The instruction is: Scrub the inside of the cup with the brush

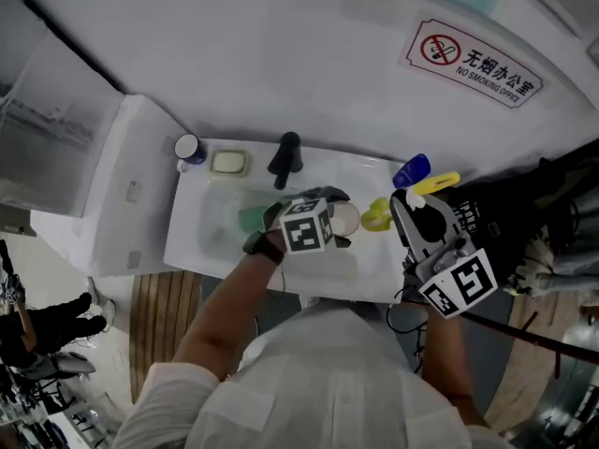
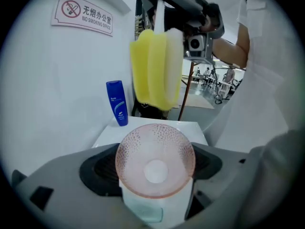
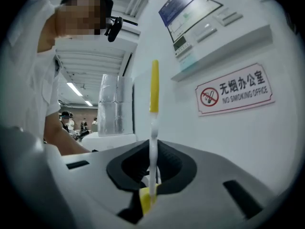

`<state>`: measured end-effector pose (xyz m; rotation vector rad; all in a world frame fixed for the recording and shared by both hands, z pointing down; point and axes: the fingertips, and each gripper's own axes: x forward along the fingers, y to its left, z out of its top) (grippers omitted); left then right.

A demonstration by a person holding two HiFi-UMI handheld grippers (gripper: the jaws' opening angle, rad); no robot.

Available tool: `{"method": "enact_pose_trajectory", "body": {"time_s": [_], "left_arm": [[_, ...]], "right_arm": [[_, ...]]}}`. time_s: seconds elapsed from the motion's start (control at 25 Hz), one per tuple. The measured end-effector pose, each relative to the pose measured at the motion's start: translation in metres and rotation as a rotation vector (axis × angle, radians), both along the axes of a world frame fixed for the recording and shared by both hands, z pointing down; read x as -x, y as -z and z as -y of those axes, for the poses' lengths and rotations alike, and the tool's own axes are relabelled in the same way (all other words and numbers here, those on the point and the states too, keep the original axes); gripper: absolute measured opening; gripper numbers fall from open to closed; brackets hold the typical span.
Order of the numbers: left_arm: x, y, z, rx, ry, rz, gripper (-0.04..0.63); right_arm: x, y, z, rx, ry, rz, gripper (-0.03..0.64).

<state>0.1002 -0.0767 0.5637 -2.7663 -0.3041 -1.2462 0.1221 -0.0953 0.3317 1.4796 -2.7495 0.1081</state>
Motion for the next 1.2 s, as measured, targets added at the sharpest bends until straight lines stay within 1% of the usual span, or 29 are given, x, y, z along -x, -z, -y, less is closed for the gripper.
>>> {"method": "enact_pose_trajectory", "body": {"time_s": [0.12, 0.24, 0.4, 0.6, 0.84, 1.0, 1.2], "left_arm": [[-0.011, -0.011, 0.018, -0.023, 0.025, -0.004, 0.385], [-0.025, -0.020, 0.036, -0.031, 0.066, -0.021, 0.385], [-0.050, -0.028, 0.063, -0.046, 0.134, -0.053, 0.385], [-0.076, -0.036, 0.097, -0.056, 0.225, -0.092, 0.385], [-0.098, -0.050, 0.119, -0.083, 0.235, -0.066, 0.385], [-0.104, -0.058, 0.126, -0.079, 0.234, -0.053, 0.385], [-0.107, -0.059, 0.129, -0.072, 0.237, -0.065, 0.385]], "right_arm": [[-0.033, 0.005, 0.004, -0.015, -0.080, -0.016, 0.021], [-0.057, 0.001, 0.005, 0.002, -0.123, -0.014, 0.021], [-0.074, -0.011, 0.004, 0.034, -0.136, -0.013, 0.021], [-0.081, -0.028, 0.004, 0.082, -0.121, -0.014, 0.021], [-0.090, -0.038, 0.009, 0.110, -0.104, -0.008, 0.021], [-0.093, -0.040, 0.013, 0.115, -0.096, -0.007, 0.021], [-0.094, -0.041, 0.017, 0.122, -0.091, -0.009, 0.021]]}}
